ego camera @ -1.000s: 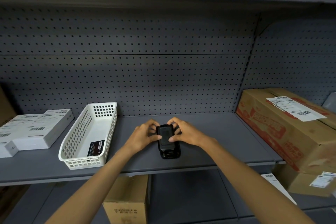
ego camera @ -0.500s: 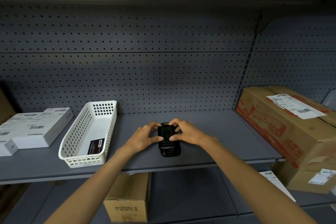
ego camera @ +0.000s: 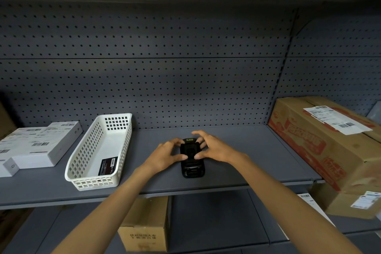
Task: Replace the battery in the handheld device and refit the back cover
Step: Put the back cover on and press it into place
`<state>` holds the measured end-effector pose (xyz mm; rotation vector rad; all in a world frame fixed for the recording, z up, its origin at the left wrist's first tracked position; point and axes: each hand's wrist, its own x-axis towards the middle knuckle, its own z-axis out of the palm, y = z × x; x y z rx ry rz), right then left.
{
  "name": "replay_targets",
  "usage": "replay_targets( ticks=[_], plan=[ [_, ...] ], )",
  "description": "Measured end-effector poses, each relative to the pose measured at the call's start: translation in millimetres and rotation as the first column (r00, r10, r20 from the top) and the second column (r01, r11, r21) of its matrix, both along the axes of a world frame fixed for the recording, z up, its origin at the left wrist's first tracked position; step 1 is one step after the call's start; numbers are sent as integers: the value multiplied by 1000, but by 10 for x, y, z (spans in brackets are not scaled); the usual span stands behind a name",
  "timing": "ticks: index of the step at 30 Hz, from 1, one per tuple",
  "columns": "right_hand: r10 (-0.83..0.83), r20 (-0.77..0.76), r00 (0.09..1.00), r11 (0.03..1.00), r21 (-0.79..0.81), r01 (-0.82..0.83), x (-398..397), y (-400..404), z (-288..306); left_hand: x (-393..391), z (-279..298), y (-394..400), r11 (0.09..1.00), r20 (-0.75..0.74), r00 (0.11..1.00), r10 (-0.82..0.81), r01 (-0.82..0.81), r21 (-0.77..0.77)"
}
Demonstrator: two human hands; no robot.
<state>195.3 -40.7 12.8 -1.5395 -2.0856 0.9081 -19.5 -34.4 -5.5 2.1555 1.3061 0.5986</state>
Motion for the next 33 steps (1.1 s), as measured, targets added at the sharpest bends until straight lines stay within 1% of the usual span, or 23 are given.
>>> replay_targets(
  ticks=[10, 15, 26, 33],
  plan=[
    [8, -17, 1000, 999, 49, -7, 38, -22, -10, 50, 62, -9, 1000, 32, 999, 5, -4, -5],
    [10, -22, 1000, 1000, 30, -9, 41, -32, -34, 25, 28, -11, 999, 20, 1000, -3, 4, -40],
    [13, 2, 1000, 1000, 22, -13, 50, -61, -44, 14, -36, -32, 1000, 10, 1000, 20, -20, 17],
    [-3, 20, 1000, 1000, 18, 3, 54, -67, -57, 26, -48, -48, 999, 17, 999, 30, -31, 14]
  ],
)
